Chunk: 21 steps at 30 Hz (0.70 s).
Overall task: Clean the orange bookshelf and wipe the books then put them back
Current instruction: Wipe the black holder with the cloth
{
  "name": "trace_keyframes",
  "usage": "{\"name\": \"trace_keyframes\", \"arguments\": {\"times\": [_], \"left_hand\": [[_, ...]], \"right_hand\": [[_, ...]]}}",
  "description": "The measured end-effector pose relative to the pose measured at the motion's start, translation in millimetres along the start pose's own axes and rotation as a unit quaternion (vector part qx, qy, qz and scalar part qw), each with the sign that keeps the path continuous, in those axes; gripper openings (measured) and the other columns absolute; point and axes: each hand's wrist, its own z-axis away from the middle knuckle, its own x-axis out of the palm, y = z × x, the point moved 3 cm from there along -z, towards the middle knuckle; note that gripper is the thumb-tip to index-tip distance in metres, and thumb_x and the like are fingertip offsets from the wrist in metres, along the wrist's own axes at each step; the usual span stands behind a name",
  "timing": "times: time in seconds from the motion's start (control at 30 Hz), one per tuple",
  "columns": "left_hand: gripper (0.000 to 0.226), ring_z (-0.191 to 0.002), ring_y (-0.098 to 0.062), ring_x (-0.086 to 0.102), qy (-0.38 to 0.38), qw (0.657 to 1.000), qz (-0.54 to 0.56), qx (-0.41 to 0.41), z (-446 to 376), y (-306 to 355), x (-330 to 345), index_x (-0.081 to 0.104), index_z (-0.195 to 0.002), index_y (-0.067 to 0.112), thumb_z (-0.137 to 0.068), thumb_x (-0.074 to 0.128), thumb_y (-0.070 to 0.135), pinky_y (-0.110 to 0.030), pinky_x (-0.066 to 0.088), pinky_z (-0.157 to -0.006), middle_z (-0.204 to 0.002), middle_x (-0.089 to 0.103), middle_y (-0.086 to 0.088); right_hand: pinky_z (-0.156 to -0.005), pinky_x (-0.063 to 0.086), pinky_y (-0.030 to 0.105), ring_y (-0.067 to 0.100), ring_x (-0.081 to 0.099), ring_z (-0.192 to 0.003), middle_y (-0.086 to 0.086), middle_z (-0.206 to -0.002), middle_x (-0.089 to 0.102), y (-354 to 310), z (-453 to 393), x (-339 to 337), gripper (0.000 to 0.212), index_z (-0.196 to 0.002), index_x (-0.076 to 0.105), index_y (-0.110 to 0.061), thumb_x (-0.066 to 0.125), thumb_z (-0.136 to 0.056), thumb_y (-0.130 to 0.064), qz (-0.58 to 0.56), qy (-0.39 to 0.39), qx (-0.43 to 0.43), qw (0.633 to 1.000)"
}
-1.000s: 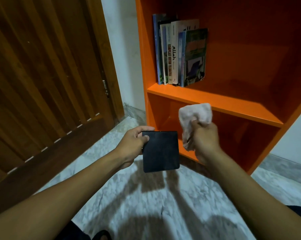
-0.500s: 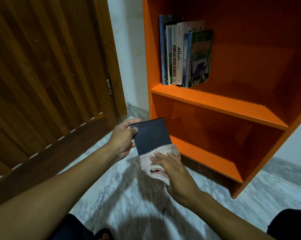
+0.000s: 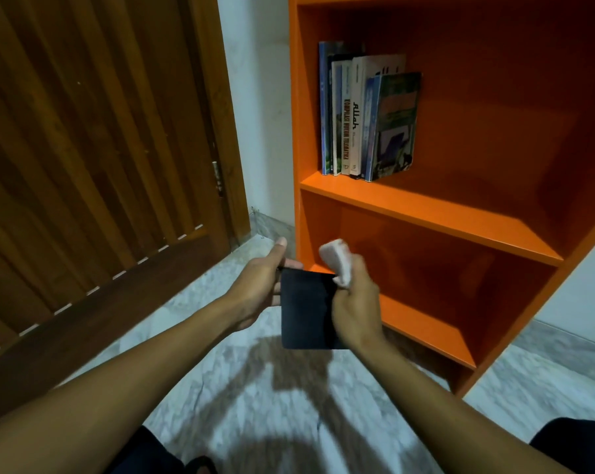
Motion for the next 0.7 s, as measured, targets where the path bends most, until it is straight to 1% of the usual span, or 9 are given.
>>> {"name": "trace_keyframes", "arguments": {"times": [0.07,0.17,0.23,0.33,0.4,0.47,0.53,0.63,0.7], "left_hand": [[0.072,-0.067,-0.012,0.071,-0.026,0.999,0.037,-0.014,-3.5,-2.1,4.5,0.069,-0.101,0.007,-0.099,0.024,0.065,-0.036,0.053,-0.076,-0.071,0.074,-0.002],[0.083,-0.105,-0.033,0.070,-0.044,0.993,0.097,-0.052,-9.3,-5.9,-3.1,0.068,-0.115,-0.001,-0.094,0.032,0.070,-0.047,0.052,-0.097,-0.108,0.073,-0.021],[0.069,-0.110,-0.036,0.067,-0.008,0.988,0.133,-0.071,-8.9,-10.7,-12.8,0.064,-0.119,-0.005,-0.095,0.049,0.058,-0.046,0.051,-0.100,-0.122,0.067,-0.024],[0.025,-0.097,-0.033,0.068,0.058,0.988,0.121,-0.074,-10.0,-17.8,-25.2,0.068,-0.106,-0.003,-0.096,0.060,0.019,-0.042,0.054,-0.092,-0.114,0.068,-0.024],[0.019,-0.088,-0.028,0.068,0.104,0.990,0.069,-0.064,-10.8,-19.3,-32.1,0.071,-0.104,0.001,-0.096,0.054,0.001,-0.034,0.058,-0.077,-0.109,0.070,-0.023],[0.025,-0.085,-0.021,0.066,0.117,0.990,0.052,-0.052,-10.8,-18.1,-35.6,0.070,-0.111,0.003,-0.097,0.050,-0.002,-0.028,0.057,-0.069,-0.106,0.070,-0.017],[0.026,-0.085,-0.018,0.064,0.121,0.991,0.034,-0.034,-10.7,-13.5,-38.1,0.068,-0.114,0.004,-0.098,0.049,-0.002,-0.027,0.054,-0.070,-0.102,0.069,-0.011],[0.023,-0.083,-0.020,0.063,0.131,0.991,0.013,0.002,-15.0,-8.5,-41.6,0.070,-0.109,0.007,-0.098,0.051,-0.002,-0.030,0.054,-0.070,-0.099,0.069,-0.012],[0.022,-0.085,-0.021,0.063,0.125,0.992,-0.003,0.014,-14.7,-8.9,-39.7,0.070,-0.106,0.008,-0.098,0.052,-0.002,-0.033,0.058,-0.074,-0.096,0.070,-0.011]], "right_hand": [[-0.112,0.036,0.049,0.024,0.040,-0.139,0.003,-0.148,0.048,5.9,5.6,26.5,0.063,-0.141,0.044,-0.024,0.036,-0.082,-0.002,0.067,-0.068,-0.024,0.995],[-0.118,0.027,0.049,0.016,0.028,-0.148,-0.002,-0.152,0.043,8.4,21.5,45.5,0.067,-0.146,0.039,-0.024,0.042,-0.084,0.003,0.065,-0.129,-0.076,0.987],[-0.123,0.018,0.042,0.006,0.018,-0.150,-0.006,-0.156,0.038,7.3,33.1,46.5,0.068,-0.146,0.040,-0.022,0.051,-0.085,0.008,0.066,-0.162,-0.139,0.975],[-0.124,0.012,0.031,0.003,0.016,-0.150,-0.009,-0.155,0.037,10.6,47.6,43.4,0.043,-0.134,0.052,-0.015,0.057,-0.091,-0.012,0.056,-0.228,-0.226,0.945],[-0.122,0.017,0.029,0.006,0.023,-0.148,-0.007,-0.150,0.046,21.4,55.9,40.1,0.036,-0.123,0.057,-0.016,0.063,-0.088,-0.007,0.048,-0.259,-0.243,0.934],[-0.120,0.021,0.026,0.008,0.031,-0.146,-0.004,-0.143,0.053,38.9,67.4,38.1,0.041,-0.120,0.057,-0.019,0.067,-0.085,0.000,0.064,-0.278,-0.260,0.923],[-0.116,0.029,0.026,0.012,0.043,-0.139,-0.002,-0.136,0.059,55.3,77.9,38.8,0.040,-0.121,0.058,-0.020,0.065,-0.086,-0.002,0.113,-0.294,-0.251,0.915],[-0.091,0.044,0.028,0.016,0.060,-0.108,-0.003,-0.112,0.065,83.2,87.8,40.0,0.019,-0.113,0.060,-0.023,0.054,-0.097,-0.016,0.161,-0.305,-0.208,0.915],[-0.078,0.043,0.029,0.018,0.061,-0.097,-0.003,-0.109,0.065,107.9,91.3,36.9,0.019,-0.112,0.054,-0.029,0.050,-0.097,-0.019,0.211,-0.317,-0.123,0.916]]}}
